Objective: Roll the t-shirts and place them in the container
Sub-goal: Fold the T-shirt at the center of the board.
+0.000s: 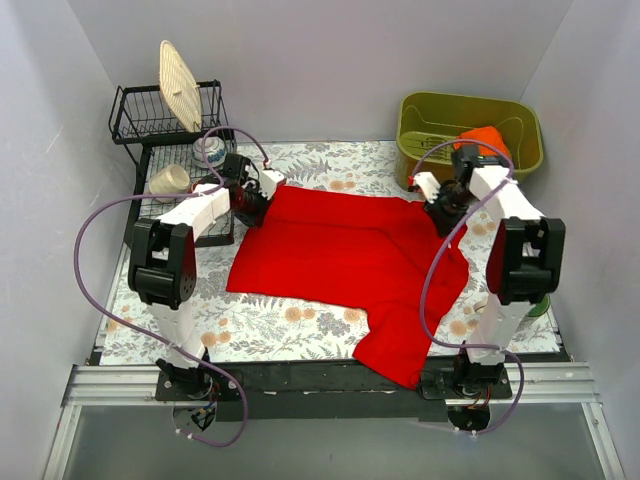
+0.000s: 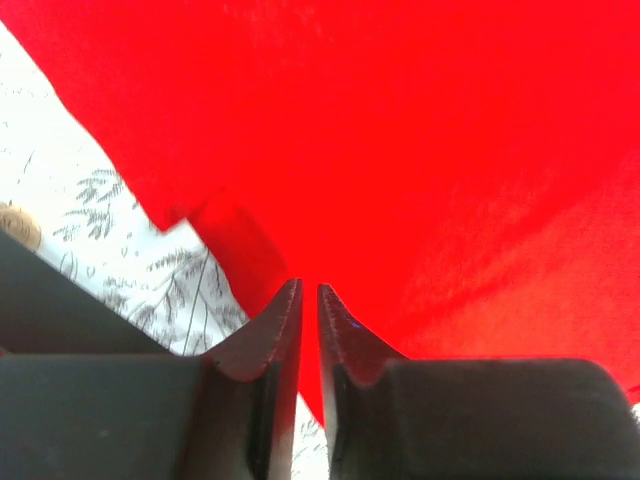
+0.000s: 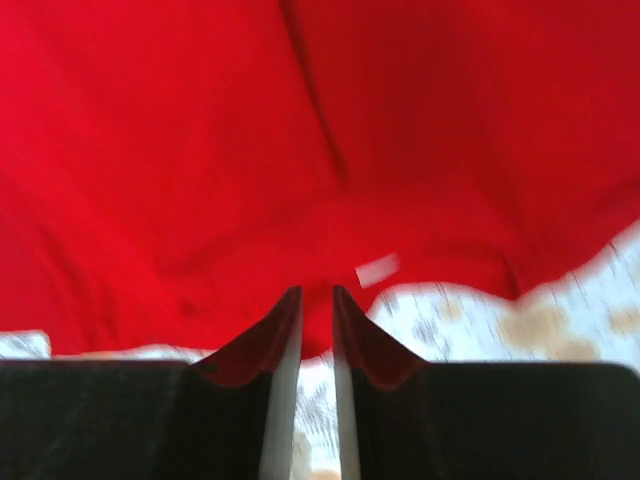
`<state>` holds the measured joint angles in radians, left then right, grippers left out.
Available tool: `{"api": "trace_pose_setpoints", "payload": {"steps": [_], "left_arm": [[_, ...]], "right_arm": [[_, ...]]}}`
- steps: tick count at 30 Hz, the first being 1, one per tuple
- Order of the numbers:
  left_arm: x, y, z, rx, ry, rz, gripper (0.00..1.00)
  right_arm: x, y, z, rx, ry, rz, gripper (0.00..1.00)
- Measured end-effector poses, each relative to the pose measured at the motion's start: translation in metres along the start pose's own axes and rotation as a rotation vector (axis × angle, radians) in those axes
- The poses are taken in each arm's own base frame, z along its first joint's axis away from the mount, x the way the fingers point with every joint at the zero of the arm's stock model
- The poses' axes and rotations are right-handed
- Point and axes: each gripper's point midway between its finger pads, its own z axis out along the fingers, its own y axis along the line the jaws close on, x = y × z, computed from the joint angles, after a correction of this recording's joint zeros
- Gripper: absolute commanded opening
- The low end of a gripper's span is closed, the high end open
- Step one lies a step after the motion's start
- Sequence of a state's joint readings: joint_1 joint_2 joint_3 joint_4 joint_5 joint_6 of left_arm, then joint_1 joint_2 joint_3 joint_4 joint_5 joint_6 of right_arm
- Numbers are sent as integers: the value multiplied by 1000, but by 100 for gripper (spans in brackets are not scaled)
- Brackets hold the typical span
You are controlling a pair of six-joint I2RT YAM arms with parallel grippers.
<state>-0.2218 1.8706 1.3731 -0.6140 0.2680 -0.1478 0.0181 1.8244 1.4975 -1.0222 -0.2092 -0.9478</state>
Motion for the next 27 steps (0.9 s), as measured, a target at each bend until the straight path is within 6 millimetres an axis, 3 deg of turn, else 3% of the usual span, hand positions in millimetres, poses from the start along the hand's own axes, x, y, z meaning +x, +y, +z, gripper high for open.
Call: {"api": "trace_pose_setpoints", "payload": {"steps": [1,4,8,23,27], "left_arm": [[-3,0,2,5,-4,-11,27],[-3,-2,5,20,4,-50,38],[-3,-6,5,33,9,-93,39],[-2,-8,4,38,15,-121,39],[-2,-8,4,38,15,-120,38]], "right_arm": [[-8,4,9,-33,-10,8,46],[-30,6,34,-120,-34,58,52],[-39,-3,54,-163,-50,122,52],[-35,4,59,-193,-40,141,50],[-28,9,66,-206,-27,148,45]]}}
